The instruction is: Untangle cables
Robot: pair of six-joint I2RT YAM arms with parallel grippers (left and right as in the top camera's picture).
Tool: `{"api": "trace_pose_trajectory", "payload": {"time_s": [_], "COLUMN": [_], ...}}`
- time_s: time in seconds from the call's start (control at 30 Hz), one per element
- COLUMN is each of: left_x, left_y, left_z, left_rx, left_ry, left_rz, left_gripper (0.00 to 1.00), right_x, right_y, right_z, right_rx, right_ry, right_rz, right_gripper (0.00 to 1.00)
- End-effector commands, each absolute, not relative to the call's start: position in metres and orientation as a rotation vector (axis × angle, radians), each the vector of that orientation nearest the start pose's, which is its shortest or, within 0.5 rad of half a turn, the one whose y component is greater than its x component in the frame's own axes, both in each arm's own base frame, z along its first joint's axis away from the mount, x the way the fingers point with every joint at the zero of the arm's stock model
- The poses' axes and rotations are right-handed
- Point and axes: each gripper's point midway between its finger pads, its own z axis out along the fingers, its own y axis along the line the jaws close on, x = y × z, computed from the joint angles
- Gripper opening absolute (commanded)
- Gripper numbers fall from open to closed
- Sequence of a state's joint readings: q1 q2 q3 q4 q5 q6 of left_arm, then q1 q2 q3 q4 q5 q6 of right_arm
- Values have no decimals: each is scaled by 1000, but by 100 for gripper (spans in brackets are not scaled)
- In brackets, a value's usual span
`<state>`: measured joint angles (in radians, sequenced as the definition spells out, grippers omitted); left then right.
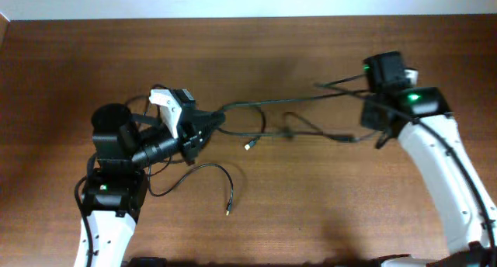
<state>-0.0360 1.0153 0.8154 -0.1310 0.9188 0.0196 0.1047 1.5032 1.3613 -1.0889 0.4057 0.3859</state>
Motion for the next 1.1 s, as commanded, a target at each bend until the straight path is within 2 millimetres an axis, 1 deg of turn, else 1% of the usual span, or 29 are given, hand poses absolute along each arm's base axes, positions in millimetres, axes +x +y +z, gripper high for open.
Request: {"api": "trace_pose_trajectory", "payload": {"time_s": [0.0,0.03,0.07,0.1,0.13,0.17,0.2,0.23,0.27,0.3,0.33,0.37,0.4,0.43,0.47,0.5,0.53,0.57,0.63,0.67,0.7,0.73,0.8,0.83,0.87,0.9,0.97,1.0,1.07], "left_x": [329,330,330,327,322,315,302,291,278,272,283,322,332,341,348,351,338,327,291,266,256,253,253,252,252,252,251,250,250], "left_y": [-105,-104,-104,-105,-109,-118,-133,-142,-152,-156,-149,-111,-95,-77,-57,-30,-26,-25,-27,-43,-52,-52,-52,-52,-52,-52,-52,-52,-52], "left_z": [275,274,274,270,266,268,275,279,285,288,284,268,263,260,258,262,279,287,297,288,274,262,255,255,255,255,252,251,251], "left_rx": [531,537,537,539,551,592,666,717,777,803,760,559,491,415,338,210,187,179,188,254,286,283,282,282,282,282,281,281,281], "left_ry": [1820,1818,1821,1837,1854,1838,1789,1756,1710,1687,1720,1846,1878,1908,1929,1937,1895,1881,1869,1913,1973,2025,2058,2058,2059,2059,2070,2077,2077], "left_rz": [-527,-506,-509,-522,-559,-628,-745,-825,-920,-958,-888,-567,-461,-342,-223,-79,-53,-57,-67,-169,-233,-239,-245,-245,-246,-246,-247,-249,-249], "left_gripper": [4,5,5,6,13,24,24,19,17,21,26,37,43,57,60,61,63,63,65,65,64,65,65,65,65,65,66,66,66], "right_x": [321,318,316,316,320,321,319,313,301,295,287,280,282,294,306,325,339,351,376,386,397,410,444,447,445,439,431,430,428], "right_y": [-78,-81,-78,-68,-47,-24,27,56,86,99,121,144,147,146,146,153,159,164,179,191,195,201,216,217,216,221,222,222,221], "right_z": [212,219,225,228,229,230,235,240,243,242,242,237,231,221,213,196,181,167,120,89,81,84,99,92,73,43,12,9,7], "right_rx": [652,630,595,550,416,285,-34,-240,-458,-526,-621,-749,-794,-821,-822,-825,-827,-829,-845,-865,-861,-850,-827,-827,-837,-865,-886,-888,-889], "right_ry": [2525,2516,2512,2524,2555,2580,2585,2552,2510,2512,2501,2494,2499,2502,2502,2516,2526,2533,2574,2599,2573,2520,2353,2356,2395,2454,2519,2527,2534], "right_rz": [-481,-481,-457,-381,-237,-81,250,420,538,549,576,520,419,262,187,179,178,178,201,257,257,259,260,260,260,310,347,347,347], "right_gripper": [21,21,15,5,4,10,23,33,46,50,52,54,55,55,55,56,56,56,59,60,60,60,67,67,67,66,59,59,53]}}
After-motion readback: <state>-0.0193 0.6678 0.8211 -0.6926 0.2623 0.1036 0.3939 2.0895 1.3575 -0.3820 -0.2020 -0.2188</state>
